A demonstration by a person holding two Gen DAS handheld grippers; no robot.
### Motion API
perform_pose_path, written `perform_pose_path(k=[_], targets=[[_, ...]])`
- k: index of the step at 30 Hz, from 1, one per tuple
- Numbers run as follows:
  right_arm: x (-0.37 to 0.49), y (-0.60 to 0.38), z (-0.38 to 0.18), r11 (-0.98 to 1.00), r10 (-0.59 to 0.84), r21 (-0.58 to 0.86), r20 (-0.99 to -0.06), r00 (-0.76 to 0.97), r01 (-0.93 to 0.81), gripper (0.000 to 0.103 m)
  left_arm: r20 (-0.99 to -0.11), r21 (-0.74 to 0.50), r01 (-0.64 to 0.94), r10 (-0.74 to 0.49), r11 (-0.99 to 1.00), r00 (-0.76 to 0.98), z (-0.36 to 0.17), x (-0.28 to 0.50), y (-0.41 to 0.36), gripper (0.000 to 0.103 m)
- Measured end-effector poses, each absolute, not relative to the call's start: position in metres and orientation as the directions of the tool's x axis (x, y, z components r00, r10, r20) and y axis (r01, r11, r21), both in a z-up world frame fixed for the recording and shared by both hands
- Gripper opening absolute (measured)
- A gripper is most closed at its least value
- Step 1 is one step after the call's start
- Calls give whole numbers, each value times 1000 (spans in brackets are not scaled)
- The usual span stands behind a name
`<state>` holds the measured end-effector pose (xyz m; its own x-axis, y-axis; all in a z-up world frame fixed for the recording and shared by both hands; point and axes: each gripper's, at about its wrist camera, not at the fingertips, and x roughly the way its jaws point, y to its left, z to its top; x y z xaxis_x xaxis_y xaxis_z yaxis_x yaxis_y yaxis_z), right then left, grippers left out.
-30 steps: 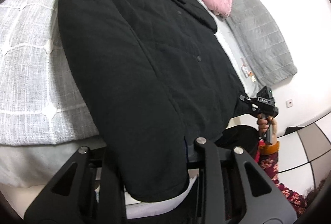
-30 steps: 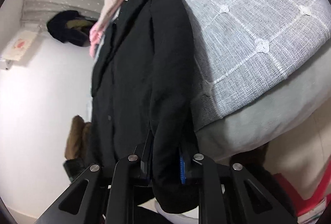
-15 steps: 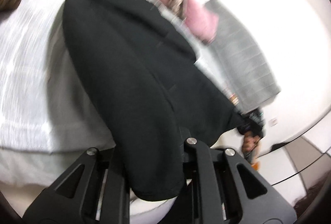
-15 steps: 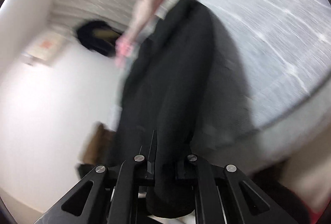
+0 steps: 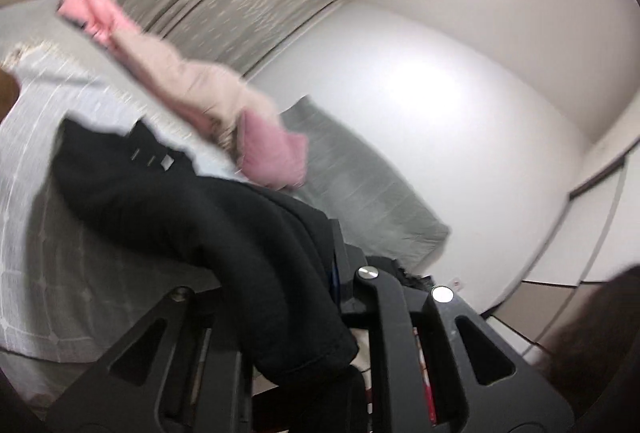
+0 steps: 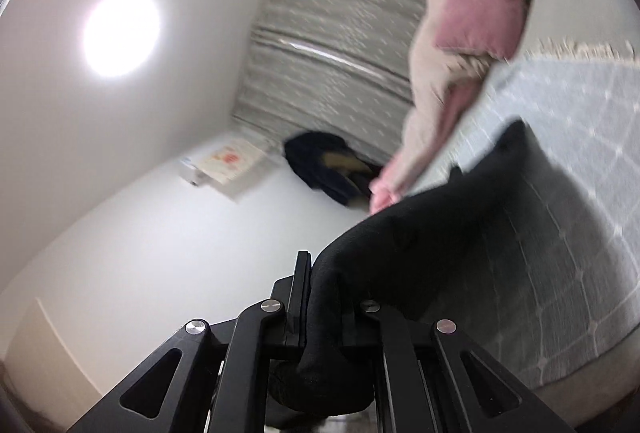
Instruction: Fold large clothes
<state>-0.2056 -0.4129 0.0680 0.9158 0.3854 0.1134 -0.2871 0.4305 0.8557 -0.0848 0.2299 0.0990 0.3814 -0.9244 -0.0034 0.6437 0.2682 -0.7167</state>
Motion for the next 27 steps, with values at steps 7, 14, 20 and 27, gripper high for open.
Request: perform_pose_path(k=[7,14,20,27], targets=[[-227,-409,123,523,338,788,156,928,-323,8,57,-634,717,-907,290,418,130,-87,229,16],[-138,-424,97,563,279,819,-59,959,-113,8,-148,-722,505,-819,473,555,68,32,208,16],[-36,-446,37,549,242,832,-252,937,82,9,-378,-686,336,-711,645,593,6,117,173,16],[37,-467,-57,579,191,742,-527,828,339,11,-594,-579,218,-589,786,547,-72,165,143,19]])
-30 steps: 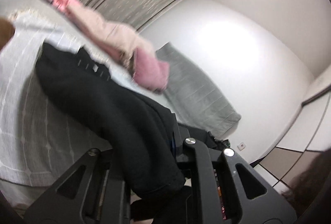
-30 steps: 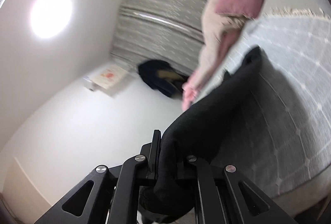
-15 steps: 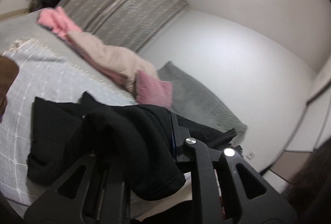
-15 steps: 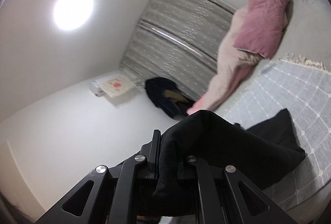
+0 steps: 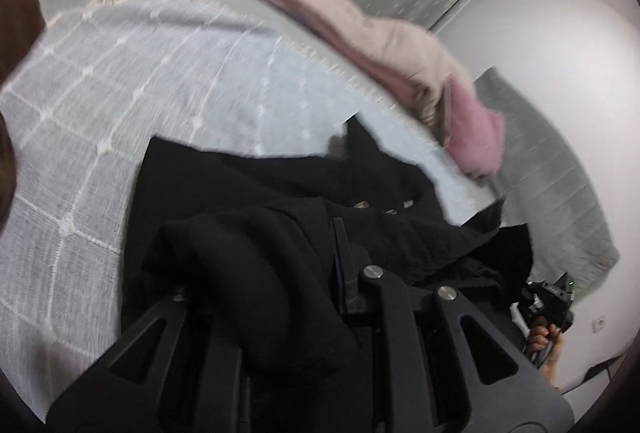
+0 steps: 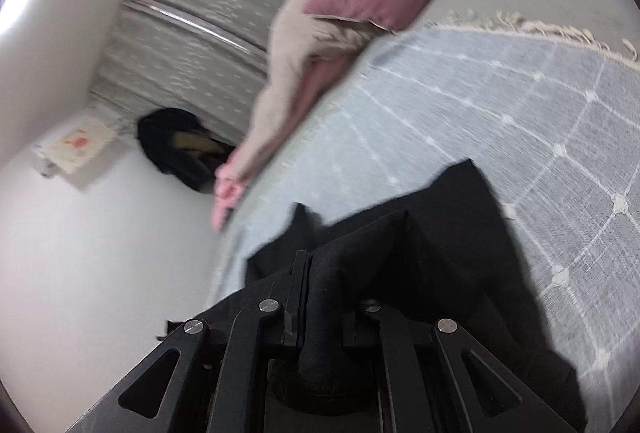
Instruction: Fold large clothes
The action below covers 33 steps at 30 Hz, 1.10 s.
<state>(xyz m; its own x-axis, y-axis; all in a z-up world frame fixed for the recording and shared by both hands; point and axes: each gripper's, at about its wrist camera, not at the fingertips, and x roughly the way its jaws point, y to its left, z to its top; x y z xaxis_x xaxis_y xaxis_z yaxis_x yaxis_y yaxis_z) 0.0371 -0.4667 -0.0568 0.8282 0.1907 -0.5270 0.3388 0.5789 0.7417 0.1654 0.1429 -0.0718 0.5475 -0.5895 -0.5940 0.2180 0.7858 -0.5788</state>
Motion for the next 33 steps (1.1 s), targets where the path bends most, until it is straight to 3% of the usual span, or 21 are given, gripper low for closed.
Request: perform_pose_path(k=[5,8,12,17,21,24,27,30,33], targets=[[56,-478,-89,554,207,725,-596,776,409,18,-657,-526,216,-555,822,511,-76,168,129,24],[51,-478,-78,547,220,731,-596,772,408,25,-667,-478,259,-539,839,514,-60,156,122,38],[29,-474,-46,597,217,728,-551,806,337,54,-636,-415,286,-500,864,588,-35,132,125,82],[-17,-465,-8,726,137,630,-526,839,276,62,-609,-252,363,-439,897,661,-8,94,133,84],[-11,-442,-12,809,111,498,-650,752,312,62,-654,-253,451,-495,856,572,-20,92,118,84],[25,-408,-29,856,179,444,-734,656,264,62,-725,-272,485,-509,831,465,-45,107,94,84],[67,-386,-54,897,163,364,-800,577,250,62,-782,-113,442,-355,890,513,-73,131,81,84],[87,-390,-68,926,36,244,-819,573,290,62,-761,-14,345,-233,938,605,-78,154,92,84],[88,-416,-68,884,-101,197,-806,583,425,62,-693,179,169,2,969,721,-68,169,111,84]])
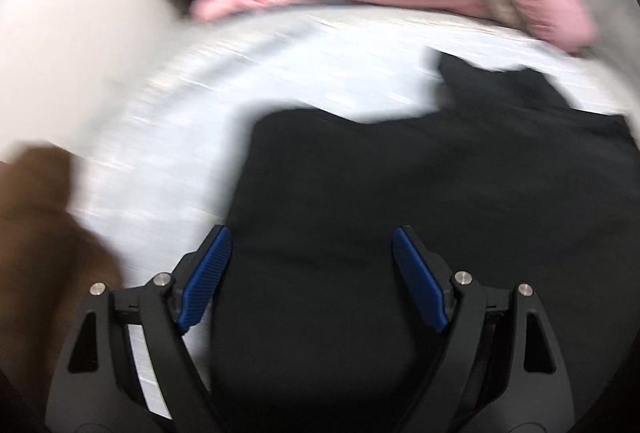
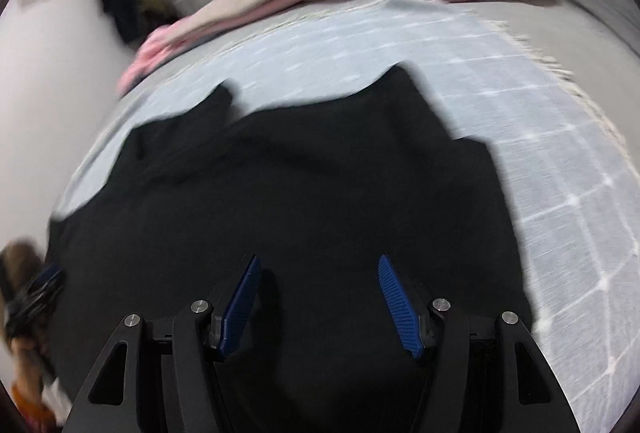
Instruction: Fold large clothes
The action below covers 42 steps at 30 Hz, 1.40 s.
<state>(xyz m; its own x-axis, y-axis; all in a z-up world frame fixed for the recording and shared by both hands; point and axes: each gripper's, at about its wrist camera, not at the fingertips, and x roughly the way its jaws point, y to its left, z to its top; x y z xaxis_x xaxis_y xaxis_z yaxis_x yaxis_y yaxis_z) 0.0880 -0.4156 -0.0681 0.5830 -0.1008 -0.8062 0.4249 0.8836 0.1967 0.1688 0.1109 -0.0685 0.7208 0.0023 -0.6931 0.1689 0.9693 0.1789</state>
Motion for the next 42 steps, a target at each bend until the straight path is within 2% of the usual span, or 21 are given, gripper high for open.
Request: perform_pose_path(k=[2,4,6,9,11,12,13,14,15,16,18,24,26,28,31,33,34,35,38,40,42], targets=[[79,-435,-67,849,-156,199,-791,592,489,62,-682,217,65,104,974,724,-70,182,133,85],[70,-453,-63,797,-212,202,-788,578,568,62,-720,157,7,110,988,685,-71,193,153,86],[61,-465,-57,768,-242,207,-782,574,606,62,-748,87,-14,75,996,659,-69,199,164,86],[60,-477,-55,765,-158,320,-748,645,559,64,-776,-49,18,-49,999,628,-68,209,171,85],[73,-481,-60,767,-100,363,-747,657,529,64,-775,-179,58,-177,982,606,-72,217,171,78],[84,-481,-65,770,-77,370,-755,651,520,64,-771,-219,63,-212,974,600,-75,220,169,64],[98,-479,-71,777,-66,364,-765,641,514,63,-761,-266,67,-252,962,597,-76,222,168,44],[105,-475,-75,792,-88,333,-767,636,512,61,-743,-297,65,-273,953,611,-74,221,164,35],[109,-469,-72,804,-109,308,-765,634,510,43,-726,-300,62,-269,952,633,-68,217,161,14],[115,-462,-70,819,-130,276,-765,631,503,14,-703,-311,70,-279,948,655,-60,214,159,8],[120,-458,-63,836,-133,271,-744,654,478,6,-644,-338,98,-306,936,701,-37,205,157,6],[136,-464,-12,853,-186,283,-621,762,438,5,-465,-332,163,-312,929,829,23,221,143,6],[150,-467,-5,856,-226,267,-577,785,443,5,-449,-328,141,-285,934,847,21,242,143,6],[167,-469,-8,855,-242,256,-573,783,451,5,-493,-291,102,-241,951,836,1,267,138,6],[195,-475,-34,850,-241,237,-618,748,470,5,-624,-212,54,-177,976,761,-59,309,125,7],[218,-482,-71,844,-231,202,-698,678,496,6,-735,-234,5,-180,972,654,-103,331,129,8],[226,-487,-93,828,-209,203,-753,624,522,7,-766,-287,-29,-211,957,607,-115,340,138,9],[233,-498,-115,802,-154,243,-798,582,546,9,-756,-316,-56,-216,947,618,-112,342,146,11],[227,-512,-112,760,-141,316,-773,619,568,8,-765,-312,-88,-196,946,614,-109,343,152,14],[224,-507,-106,761,-183,282,-771,610,584,15,-773,-236,-112,-116,965,624,-99,337,146,26],[221,-497,-91,767,-261,209,-762,592,607,19,-748,-142,-119,-28,983,664,-81,325,134,34]])
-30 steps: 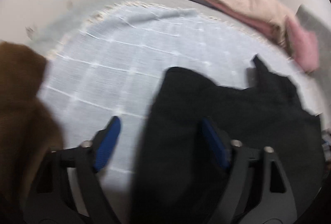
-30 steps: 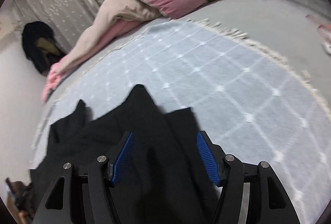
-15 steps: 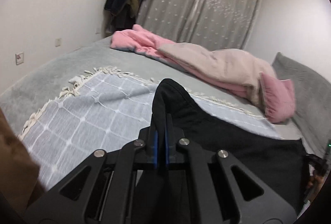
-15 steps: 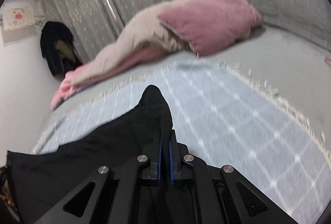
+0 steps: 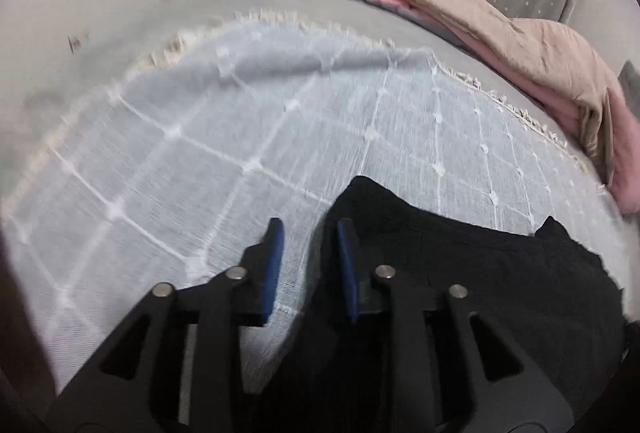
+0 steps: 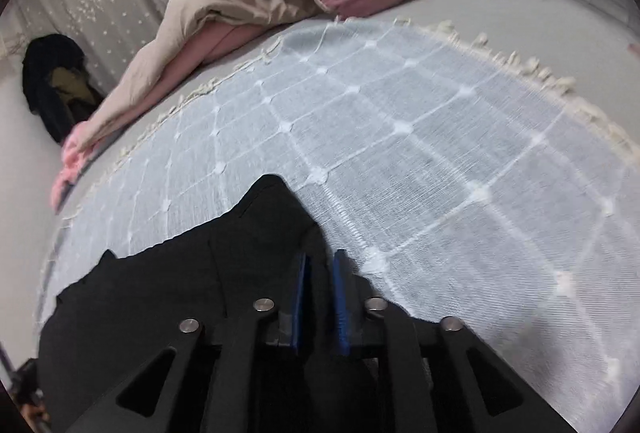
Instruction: Fold large clothes
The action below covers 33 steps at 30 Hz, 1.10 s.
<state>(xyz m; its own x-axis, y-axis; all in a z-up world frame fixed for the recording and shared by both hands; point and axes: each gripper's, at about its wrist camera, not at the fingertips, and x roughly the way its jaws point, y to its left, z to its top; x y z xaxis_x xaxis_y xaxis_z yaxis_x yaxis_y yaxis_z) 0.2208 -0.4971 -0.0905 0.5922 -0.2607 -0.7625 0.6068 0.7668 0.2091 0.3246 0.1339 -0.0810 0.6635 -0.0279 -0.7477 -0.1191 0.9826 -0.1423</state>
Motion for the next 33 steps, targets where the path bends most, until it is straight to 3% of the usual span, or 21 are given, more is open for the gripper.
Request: perform_pose_path(k=[2,4,6,9,12,16,20,24,27,33], targets=[[222,-481,-72,788,-292,177,-736,610,590,26,-718,-118,-78,-31,990,695,-63,313,120,45],[225,-452,-47,824,-291,164,-700,652,543,56,-699,-132,5,-97,991,709,-45,301,95,71],[233,-412,-29,874,-258,146,-667,699,462,67,-687,-150,103,-179,983,705,-36,291,67,81],[247,-350,-24,944,-139,136,-666,733,302,71,-703,-215,271,-341,938,624,-43,281,23,90],[265,-294,-49,970,16,182,-713,701,164,71,-762,-156,296,-306,942,570,-72,286,-3,90],[269,-301,-87,976,-31,110,-779,626,186,71,-780,-142,285,-285,948,558,-89,302,29,93],[233,-405,-95,906,-165,116,-788,593,406,71,-828,16,119,-53,993,558,-98,322,100,93],[182,-479,-89,780,-296,103,-809,508,618,70,-844,-1,13,-8,1000,536,-87,311,146,93],[154,-490,-74,730,-318,118,-813,487,673,71,-810,-2,83,-51,997,584,-63,278,135,92],[145,-396,-36,868,-249,91,-770,587,488,73,-741,-139,264,-277,954,612,-24,194,82,93]])
